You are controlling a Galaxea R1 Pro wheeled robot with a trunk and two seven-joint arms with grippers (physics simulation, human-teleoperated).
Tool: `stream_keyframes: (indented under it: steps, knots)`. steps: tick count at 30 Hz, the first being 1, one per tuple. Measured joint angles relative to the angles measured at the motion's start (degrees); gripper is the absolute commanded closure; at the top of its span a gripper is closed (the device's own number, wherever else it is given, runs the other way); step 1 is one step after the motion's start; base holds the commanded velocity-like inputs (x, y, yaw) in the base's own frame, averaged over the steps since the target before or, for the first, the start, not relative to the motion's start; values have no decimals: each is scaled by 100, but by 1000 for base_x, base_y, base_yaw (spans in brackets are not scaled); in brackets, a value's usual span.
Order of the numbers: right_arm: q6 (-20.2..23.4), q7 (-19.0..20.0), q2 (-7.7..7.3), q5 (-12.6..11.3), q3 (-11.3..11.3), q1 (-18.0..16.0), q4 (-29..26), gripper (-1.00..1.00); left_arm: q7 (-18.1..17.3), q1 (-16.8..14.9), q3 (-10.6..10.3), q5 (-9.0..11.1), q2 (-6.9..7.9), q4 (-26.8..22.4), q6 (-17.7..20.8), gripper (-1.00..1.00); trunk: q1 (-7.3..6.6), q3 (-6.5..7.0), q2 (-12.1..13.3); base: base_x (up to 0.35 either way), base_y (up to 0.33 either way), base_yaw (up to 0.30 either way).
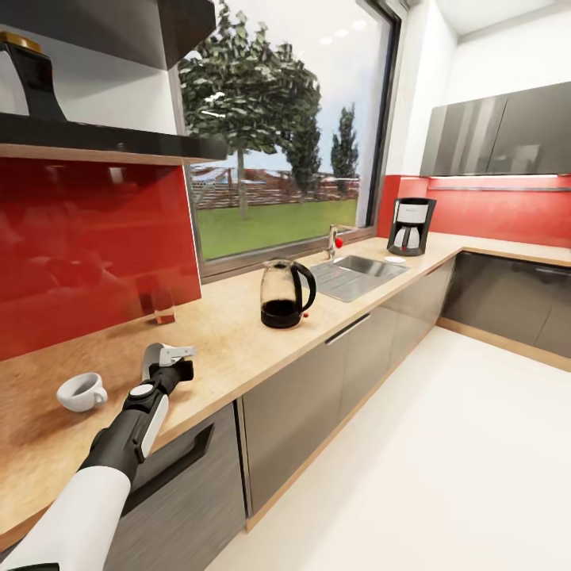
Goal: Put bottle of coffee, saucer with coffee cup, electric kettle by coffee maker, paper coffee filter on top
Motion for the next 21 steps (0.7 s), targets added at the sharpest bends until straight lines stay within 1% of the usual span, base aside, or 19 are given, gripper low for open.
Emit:
stream_keyframes:
  steps: [3, 9, 13, 20, 21]
  knots:
    - [0, 1, 0, 0, 1, 0, 2, -100, 0, 0, 0, 0, 0, -2, 1, 100, -66, 54, 120, 0, 0, 0]
    - [-1, 3, 0, 0, 1, 0, 1, -100, 0, 0, 0, 0, -2, -3, -2, 100, -67, 54, 122, 0, 0, 0]
    - [0, 0, 0, 0, 0, 0, 1, -100, 0, -1, 0, 0, -2, -3, 4, 100, -154, 126, 281, 0, 0, 0]
    - [-1, 2, 0, 0, 0, 0, 2, -100, 0, 0, 0, 0, 0, -5, 5, 100, -155, 126, 282, 0, 0, 0]
    - [-3, 1, 0, 0, 0, 0, 3, -100, 0, 0, 0, 0, -2, -5, 5, 100, -176, 144, 321, 0, 0, 0]
